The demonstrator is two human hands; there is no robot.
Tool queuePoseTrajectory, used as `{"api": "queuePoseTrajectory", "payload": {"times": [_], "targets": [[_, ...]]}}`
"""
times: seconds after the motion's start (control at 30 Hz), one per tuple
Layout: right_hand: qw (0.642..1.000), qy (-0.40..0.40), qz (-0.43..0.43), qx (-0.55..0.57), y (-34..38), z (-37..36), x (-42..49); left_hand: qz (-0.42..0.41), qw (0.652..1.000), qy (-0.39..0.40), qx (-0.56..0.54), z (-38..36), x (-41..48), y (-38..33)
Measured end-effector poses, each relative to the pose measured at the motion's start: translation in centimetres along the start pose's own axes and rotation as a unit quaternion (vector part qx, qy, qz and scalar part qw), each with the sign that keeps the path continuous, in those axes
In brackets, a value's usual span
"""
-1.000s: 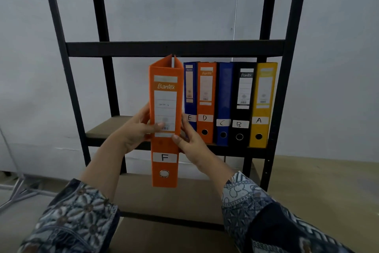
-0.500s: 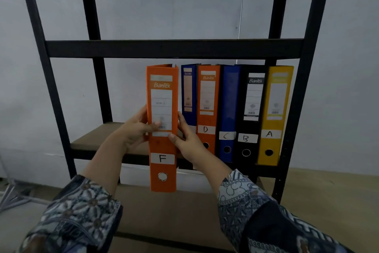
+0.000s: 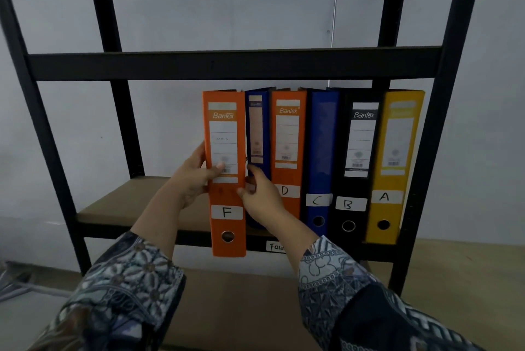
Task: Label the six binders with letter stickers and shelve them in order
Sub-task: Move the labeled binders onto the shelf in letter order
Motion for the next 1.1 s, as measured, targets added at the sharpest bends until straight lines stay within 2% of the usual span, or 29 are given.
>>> {"api": "queuePoseTrajectory", "payload": {"times": [0.13, 0.37, 0.73, 1.1], "targets": [[0.999, 0.017, -0.017, -0.023, -1.2, -1.0, 0.7, 0.008, 0.999, -0.039, 0.035, 0.6, 2.0, 0.5], [0.997, 0.056, -0.046, -0.01, -2.5, -2.5, 1.5, -0.007, 0.997, -0.054, 0.051, 0.7, 4.1, 1.2], [0.992, 0.072, -0.094, -0.047, -5.1, -4.2, 1.4, -0.013, 0.995, -0.075, 0.067, 0.7, 6.1, 1.6], [0.99, 0.075, -0.098, -0.061, -5.4, -4.6, 1.9, -0.011, 0.99, -0.101, 0.102, 0.5, 6.8, 1.7]]}}
Point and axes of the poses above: each hand's wrist, its own x-axis towards the middle knuckle, its own z-axis out of the back of the hand, y = z × x, the point moved 3 cm from there along x, towards the middle knuckle, and after that the axes turned 5 degrees about -x, right-handed, at the moved point
